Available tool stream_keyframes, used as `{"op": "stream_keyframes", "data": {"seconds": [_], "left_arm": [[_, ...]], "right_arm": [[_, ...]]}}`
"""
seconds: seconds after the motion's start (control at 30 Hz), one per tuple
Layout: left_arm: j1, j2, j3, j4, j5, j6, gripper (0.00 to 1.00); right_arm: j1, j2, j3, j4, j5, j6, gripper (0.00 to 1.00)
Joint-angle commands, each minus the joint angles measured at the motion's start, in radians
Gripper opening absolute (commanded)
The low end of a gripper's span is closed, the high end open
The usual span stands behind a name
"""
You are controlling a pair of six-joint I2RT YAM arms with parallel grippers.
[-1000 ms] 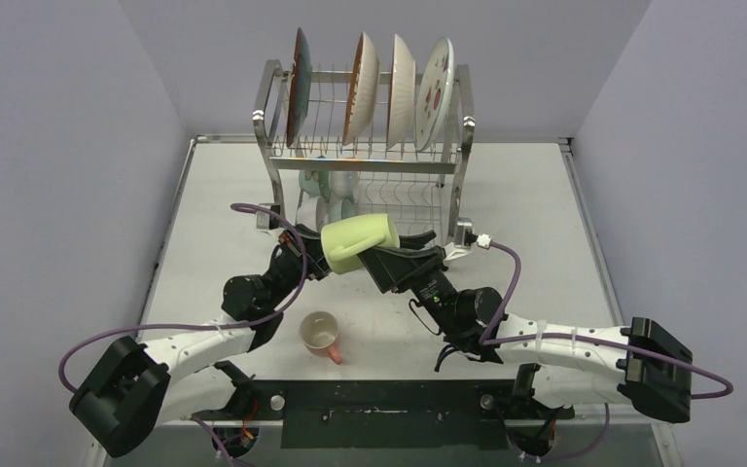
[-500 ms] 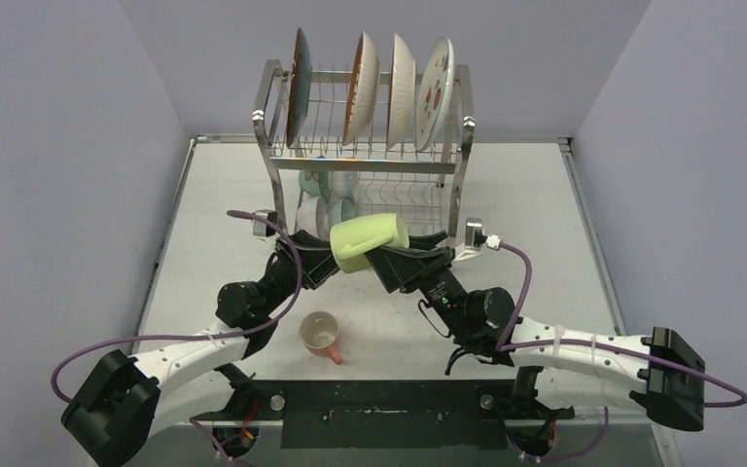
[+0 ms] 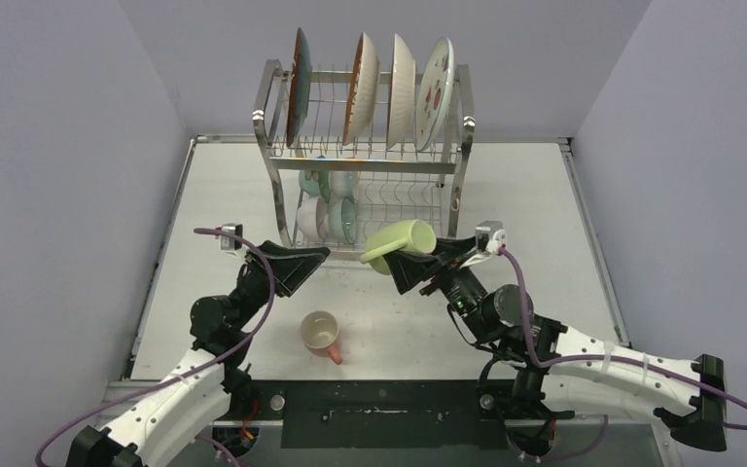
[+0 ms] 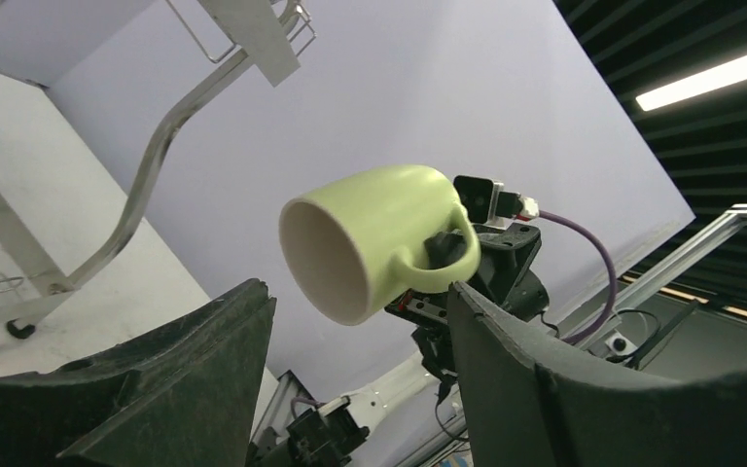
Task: Load the mixed dishes into the dish rack
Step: Turn the cup upside down in the dish rack.
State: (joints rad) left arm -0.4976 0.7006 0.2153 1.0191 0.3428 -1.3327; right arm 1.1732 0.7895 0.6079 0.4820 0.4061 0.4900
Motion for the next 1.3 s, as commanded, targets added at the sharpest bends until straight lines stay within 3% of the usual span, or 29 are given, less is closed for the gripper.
{"op": "stream_keyframes", "data": {"seconds": [0.0, 0.17, 0.4, 0.67, 0.97, 1.27], "left_arm": [[0.085, -0.074, -0.014, -0.140, 0.100, 0.022, 0.64], [0.162, -0.122, 0.023, -0.266, 0.194, 0.024, 0.62], [0.183, -0.118, 0.099, -0.353, 0.283, 0.066, 0.62], [0.187, -0.126, 0.306, -0.822, 0.350, 0.356, 0.60], [0.188, -0.052, 0.638, -1.466, 0.187, 0.795, 0.60], [0.185, -0.027, 0.807, -1.689, -0.032, 1.044, 0.61]], "right_arm": [[0.006, -0.007, 0.083, -0.185, 0.139, -0.157, 0.20], [0.007, 0.122, 0.149, -0.252, 0.238, -0.248, 0.21], [-0.005, 0.322, 0.209, -0.176, 0.393, -0.326, 0.22], [-0.130, 0.520, 0.279, -0.115, 0.333, -0.250, 0.21], [-0.219, 0.712, 0.342, -0.028, 0.330, -0.184, 0.21], [-0.334, 0.899, 0.401, 0.064, 0.248, -0.114, 0.22]]}}
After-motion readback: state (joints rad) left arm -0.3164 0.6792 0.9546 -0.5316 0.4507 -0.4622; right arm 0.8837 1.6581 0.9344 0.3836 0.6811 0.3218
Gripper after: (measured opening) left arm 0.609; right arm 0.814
